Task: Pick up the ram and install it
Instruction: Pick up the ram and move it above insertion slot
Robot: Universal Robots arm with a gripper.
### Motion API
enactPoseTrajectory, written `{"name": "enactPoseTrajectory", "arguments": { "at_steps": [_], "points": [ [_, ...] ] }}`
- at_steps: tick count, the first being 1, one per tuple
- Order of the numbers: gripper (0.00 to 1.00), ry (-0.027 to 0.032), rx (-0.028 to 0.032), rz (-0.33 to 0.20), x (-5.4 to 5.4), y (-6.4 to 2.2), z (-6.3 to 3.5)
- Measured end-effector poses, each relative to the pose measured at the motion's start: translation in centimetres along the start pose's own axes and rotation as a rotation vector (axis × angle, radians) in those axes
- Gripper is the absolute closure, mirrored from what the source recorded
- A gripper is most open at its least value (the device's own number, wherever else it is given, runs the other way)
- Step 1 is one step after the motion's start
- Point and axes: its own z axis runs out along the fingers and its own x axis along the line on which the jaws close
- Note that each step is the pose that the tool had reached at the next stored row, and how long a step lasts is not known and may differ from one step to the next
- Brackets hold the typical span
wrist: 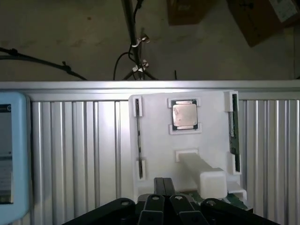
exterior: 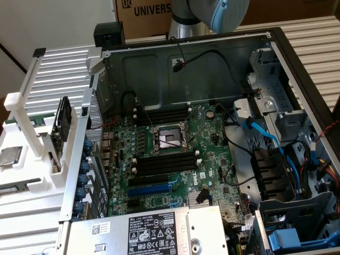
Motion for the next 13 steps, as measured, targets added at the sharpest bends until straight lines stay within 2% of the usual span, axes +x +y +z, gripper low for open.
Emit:
{"name": "enactPoseTrajectory", "arguments": {
  "at_steps": [3,13],
  "points": [
    [0.89,-0.0003,0.0002,0.000,0.4,-0.02,0.52],
    [0.89,-0.0002,0.0001,0.000,0.5,-0.02,2.33]
  ]
}}
